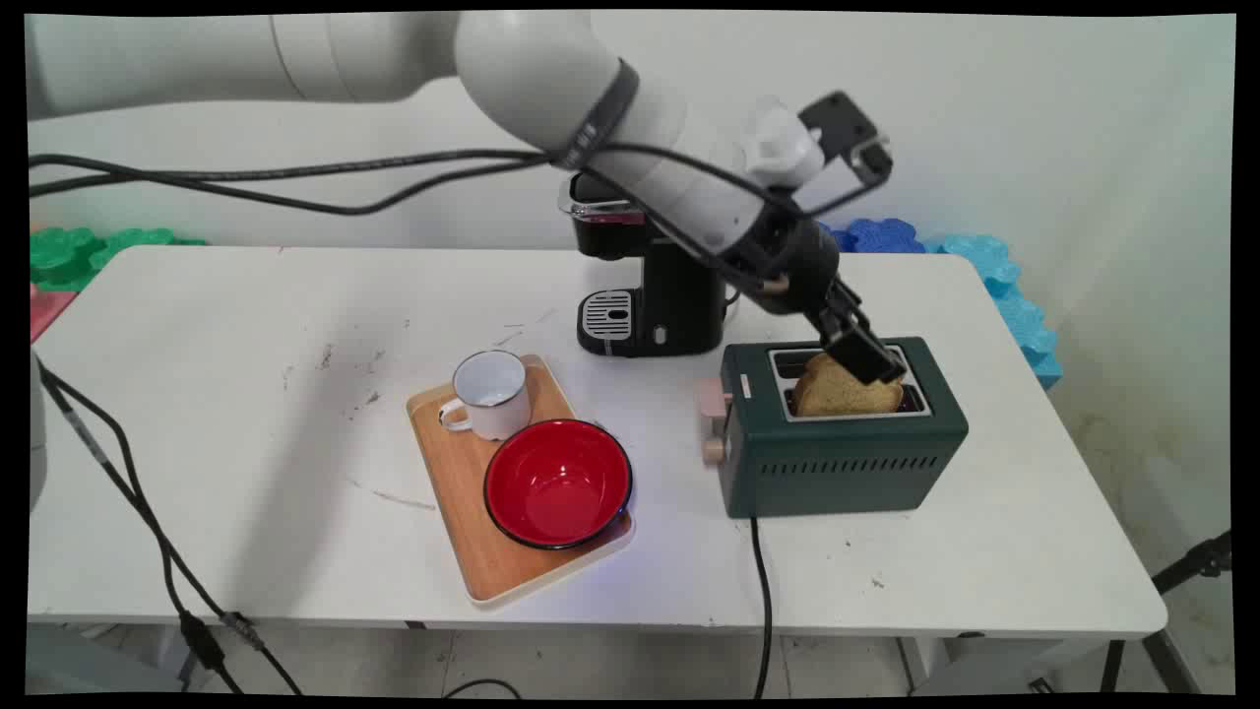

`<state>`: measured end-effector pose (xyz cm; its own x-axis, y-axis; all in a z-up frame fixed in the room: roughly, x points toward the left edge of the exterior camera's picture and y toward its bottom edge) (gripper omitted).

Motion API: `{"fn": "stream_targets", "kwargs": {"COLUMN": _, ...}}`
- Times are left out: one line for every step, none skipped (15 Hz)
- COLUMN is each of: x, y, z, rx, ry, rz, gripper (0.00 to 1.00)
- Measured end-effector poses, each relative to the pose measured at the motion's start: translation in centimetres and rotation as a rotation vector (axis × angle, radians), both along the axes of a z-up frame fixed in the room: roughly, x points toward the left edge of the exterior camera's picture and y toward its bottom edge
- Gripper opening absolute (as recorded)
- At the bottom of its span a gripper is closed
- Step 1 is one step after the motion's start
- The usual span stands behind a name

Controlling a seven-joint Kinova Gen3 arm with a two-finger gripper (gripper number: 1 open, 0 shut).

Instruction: Press the toaster switch

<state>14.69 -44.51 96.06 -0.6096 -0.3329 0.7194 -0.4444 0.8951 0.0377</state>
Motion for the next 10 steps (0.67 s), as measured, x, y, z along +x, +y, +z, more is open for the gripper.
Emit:
{"fn": "stream_targets", "kwargs": {"x": 0.4, "y": 0.1, "z": 0.6, "rx": -0.005, "ry": 0.009, "rz": -0.004, "gripper": 1.00}}
{"fn": "stream_targets", "kwargs": {"x": 1.0, "y": 0.2, "z": 1.3, "rx": -0.010, "ry": 0.017, "rz": -0.012, "gripper": 1.00}}
{"fn": "stream_targets", "kwargs": {"x": 1.6, "y": 0.3, "z": 1.9, "rx": -0.015, "ry": 0.023, "rz": -0.020, "gripper": 1.00}}
{"fn": "stream_targets", "kwargs": {"x": 2.4, "y": 0.5, "z": 2.4, "rx": -0.021, "ry": 0.028, "rz": -0.029, "gripper": 1.00}}
{"fn": "stream_targets", "kwargs": {"x": 3.4, "y": 0.6, "z": 2.9, "rx": -0.028, "ry": 0.030, "rz": -0.038, "gripper": 1.00}}
{"fn": "stream_targets", "kwargs": {"x": 4.3, "y": 0.8, "z": 3.3, "rx": -0.034, "ry": 0.031, "rz": -0.043, "gripper": 1.00}}
{"fn": "stream_targets", "kwargs": {"x": 5.4, "y": 0.9, "z": 3.6, "rx": -0.039, "ry": 0.031, "rz": -0.048, "gripper": 1.00}}
{"fn": "stream_targets", "kwargs": {"x": 6.6, "y": 1.0, "z": 3.7, "rx": -0.043, "ry": 0.030, "rz": -0.051, "gripper": 1.00}}
{"fn": "stream_targets", "kwargs": {"x": 7.5, "y": 1.0, "z": 3.8, "rx": -0.045, "ry": 0.029, "rz": -0.052, "gripper": 1.00}}
{"fn": "stream_targets", "kwargs": {"x": 8.5, "y": 1.1, "z": 3.8, "rx": -0.046, "ry": 0.026, "rz": -0.055, "gripper": 1.00}}
